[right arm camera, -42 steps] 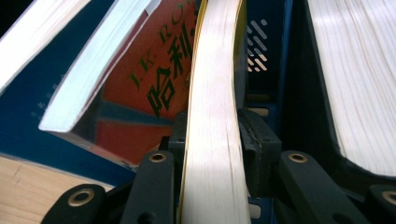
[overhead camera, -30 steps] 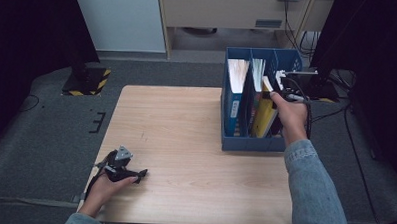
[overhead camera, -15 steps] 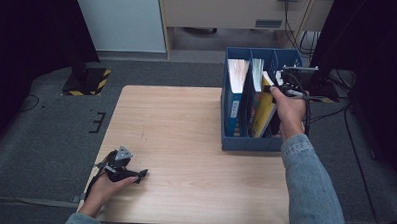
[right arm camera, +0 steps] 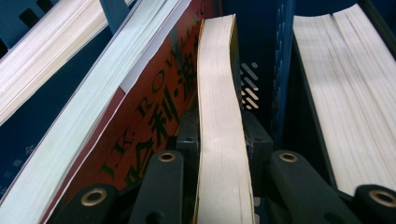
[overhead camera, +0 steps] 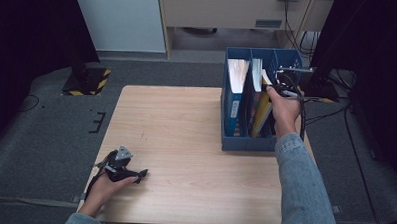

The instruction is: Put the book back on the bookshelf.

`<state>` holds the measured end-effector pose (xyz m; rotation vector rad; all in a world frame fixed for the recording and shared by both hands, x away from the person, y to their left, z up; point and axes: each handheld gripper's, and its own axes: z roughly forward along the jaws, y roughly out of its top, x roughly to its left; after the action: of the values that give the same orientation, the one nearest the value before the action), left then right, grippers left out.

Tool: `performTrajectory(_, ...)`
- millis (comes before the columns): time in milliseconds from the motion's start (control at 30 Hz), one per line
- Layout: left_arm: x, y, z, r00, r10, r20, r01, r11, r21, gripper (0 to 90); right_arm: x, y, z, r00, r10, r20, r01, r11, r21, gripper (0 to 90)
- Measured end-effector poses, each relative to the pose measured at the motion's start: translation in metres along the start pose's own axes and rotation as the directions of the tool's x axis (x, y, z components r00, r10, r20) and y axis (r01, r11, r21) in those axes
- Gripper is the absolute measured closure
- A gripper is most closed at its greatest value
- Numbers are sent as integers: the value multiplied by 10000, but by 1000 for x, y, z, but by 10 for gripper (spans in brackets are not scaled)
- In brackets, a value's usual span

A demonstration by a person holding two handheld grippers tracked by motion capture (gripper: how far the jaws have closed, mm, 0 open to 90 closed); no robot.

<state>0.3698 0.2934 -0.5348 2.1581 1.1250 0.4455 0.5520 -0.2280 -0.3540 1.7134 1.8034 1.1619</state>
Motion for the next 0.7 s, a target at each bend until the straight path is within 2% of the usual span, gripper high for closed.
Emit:
performTrajectory(233,0,0,0,10000,-13,-15,14,10000,6,2,4,0,-4,10000,-17,-53,20,9981,609,702)
performTrajectory(600,-1,0,0,10000,-15,-11,15,10000,16,2,7,-1,-11,9999,-133,-8,133,9966,816,705)
performTrajectory(700,-1,0,0,10000,-13,-13,13,10000,21,1,8,-1,-11,10000,24,-14,-23,9966,826,720)
